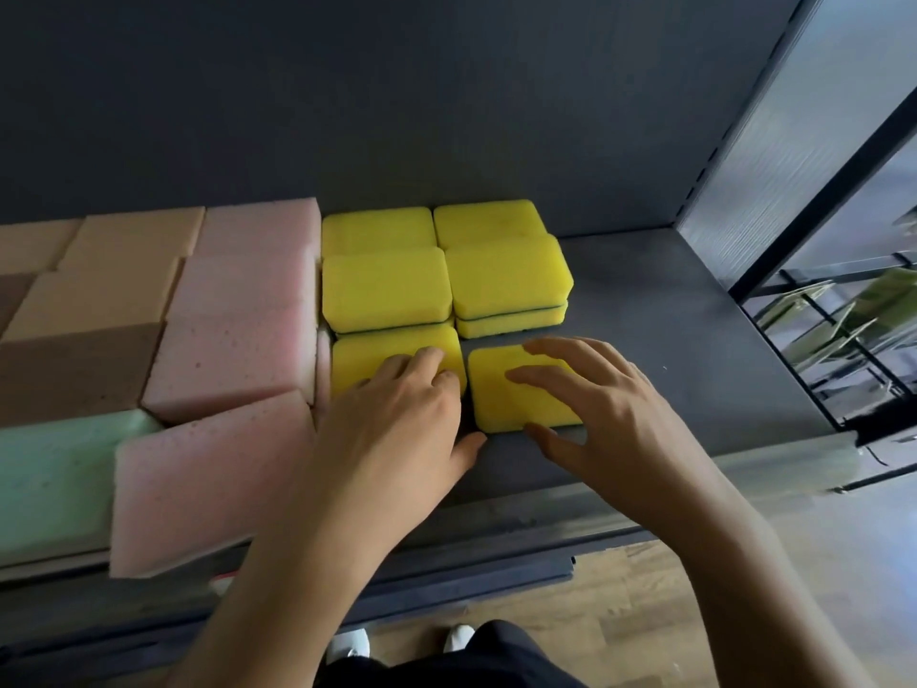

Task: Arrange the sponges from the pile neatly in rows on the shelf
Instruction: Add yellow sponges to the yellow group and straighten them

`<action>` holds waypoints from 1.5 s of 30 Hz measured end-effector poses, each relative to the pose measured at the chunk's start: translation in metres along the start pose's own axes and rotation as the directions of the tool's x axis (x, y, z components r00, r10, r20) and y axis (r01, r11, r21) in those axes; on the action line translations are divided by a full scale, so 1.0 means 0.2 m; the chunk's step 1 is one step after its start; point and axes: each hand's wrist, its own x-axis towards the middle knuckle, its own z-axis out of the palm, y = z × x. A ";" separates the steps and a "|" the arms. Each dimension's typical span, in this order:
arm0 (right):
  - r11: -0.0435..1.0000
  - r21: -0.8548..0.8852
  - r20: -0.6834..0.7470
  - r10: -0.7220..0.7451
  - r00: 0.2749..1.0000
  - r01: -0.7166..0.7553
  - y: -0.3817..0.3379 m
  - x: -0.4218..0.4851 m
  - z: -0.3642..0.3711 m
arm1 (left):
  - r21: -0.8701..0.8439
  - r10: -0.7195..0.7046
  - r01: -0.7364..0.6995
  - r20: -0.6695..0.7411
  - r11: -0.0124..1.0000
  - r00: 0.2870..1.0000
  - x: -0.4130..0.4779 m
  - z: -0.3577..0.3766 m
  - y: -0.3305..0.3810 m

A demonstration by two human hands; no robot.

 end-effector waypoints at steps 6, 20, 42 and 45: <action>1.000 -0.008 -0.036 0.018 0.999 -0.018 -0.01 0.03 0.03 | -0.032 0.024 -0.024 -0.003 0.999 1.000 0.00 0.01 -0.01; 0.999 0.031 -0.053 0.033 0.998 -0.031 0.03 0.16 0.10 | 0.091 0.020 -0.015 -0.058 0.996 0.998 0.03 0.04 -0.04; 0.997 0.002 -0.005 0.076 0.997 -0.076 -0.04 0.15 0.04 | -0.017 0.009 -0.009 0.004 1.000 1.000 -0.01 -0.06 0.00; 0.998 0.034 -0.027 0.047 0.999 -0.046 -0.12 0.14 -0.01 | -0.108 0.025 -0.033 -0.074 0.994 0.997 -0.10 -0.13 -0.06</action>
